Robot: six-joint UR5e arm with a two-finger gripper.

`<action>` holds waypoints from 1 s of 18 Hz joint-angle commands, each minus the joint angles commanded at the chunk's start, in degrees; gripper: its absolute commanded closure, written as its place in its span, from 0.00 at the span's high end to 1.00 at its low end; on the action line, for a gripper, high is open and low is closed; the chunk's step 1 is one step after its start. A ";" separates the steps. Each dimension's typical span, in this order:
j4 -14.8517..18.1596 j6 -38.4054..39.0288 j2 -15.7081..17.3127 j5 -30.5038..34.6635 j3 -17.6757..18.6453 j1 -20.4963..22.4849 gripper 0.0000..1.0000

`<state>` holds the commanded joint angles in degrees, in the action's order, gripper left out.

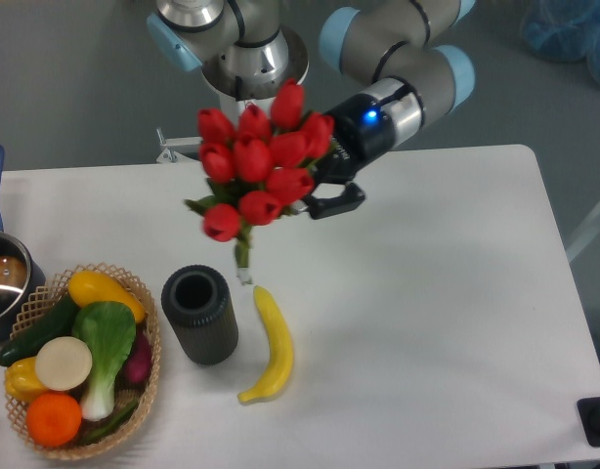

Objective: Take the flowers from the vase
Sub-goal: 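Carry the tulips up and away from the vase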

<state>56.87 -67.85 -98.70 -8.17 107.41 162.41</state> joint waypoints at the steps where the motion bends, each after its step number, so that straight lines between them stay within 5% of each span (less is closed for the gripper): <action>1: -0.09 0.00 -0.18 0.26 -0.53 1.41 0.52; 10: -0.44 -0.09 -5.88 11.77 -8.08 6.78 0.52; 18: -0.35 0.00 -8.09 12.22 -9.94 8.36 0.52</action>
<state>56.51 -67.85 -106.79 4.04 97.47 170.77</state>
